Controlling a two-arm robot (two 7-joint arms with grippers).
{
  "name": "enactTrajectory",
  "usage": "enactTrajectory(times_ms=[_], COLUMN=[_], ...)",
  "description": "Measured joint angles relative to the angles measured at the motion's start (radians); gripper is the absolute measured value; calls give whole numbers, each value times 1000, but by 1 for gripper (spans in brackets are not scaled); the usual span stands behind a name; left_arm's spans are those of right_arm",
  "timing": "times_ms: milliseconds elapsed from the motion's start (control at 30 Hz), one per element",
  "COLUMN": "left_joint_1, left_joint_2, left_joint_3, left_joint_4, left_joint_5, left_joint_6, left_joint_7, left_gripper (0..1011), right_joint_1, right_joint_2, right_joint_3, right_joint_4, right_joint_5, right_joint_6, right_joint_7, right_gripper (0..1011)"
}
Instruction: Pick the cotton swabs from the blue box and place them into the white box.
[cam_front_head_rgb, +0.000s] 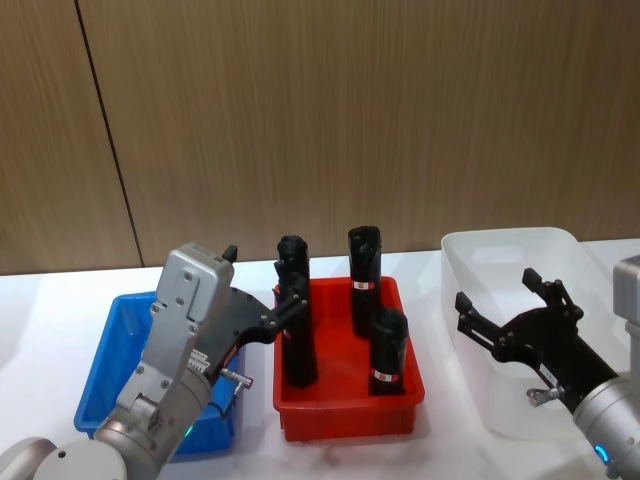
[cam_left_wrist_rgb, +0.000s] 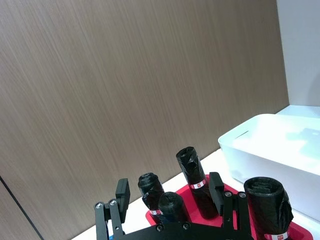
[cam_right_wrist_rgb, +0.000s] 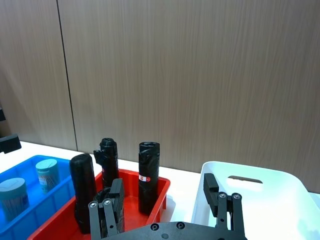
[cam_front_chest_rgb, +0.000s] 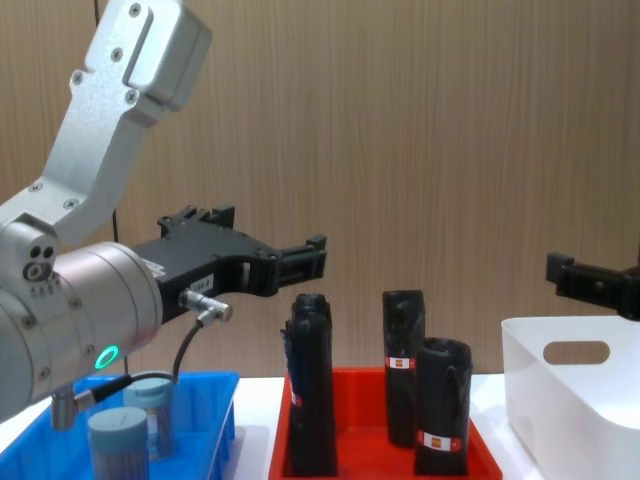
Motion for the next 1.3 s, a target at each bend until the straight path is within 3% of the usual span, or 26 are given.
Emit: enactTrajectory(times_ms=[967, 1300], left_joint_1=[0, -4], left_joint_2=[1, 27], left_joint_3=[-2, -29], left_joint_4=[1, 21], left_joint_5=[0, -22], left_joint_6=[0, 15], left_joint_7=[-2, -34], left_gripper=[1004, 1004], right_joint_1=[0, 0], right_joint_2=[0, 0], right_joint_3=[0, 0], right_joint_4=[0, 0], right_joint_5=[0, 0], right_joint_6=[0, 0], right_joint_7=[0, 0], right_gripper=[1002, 1002])
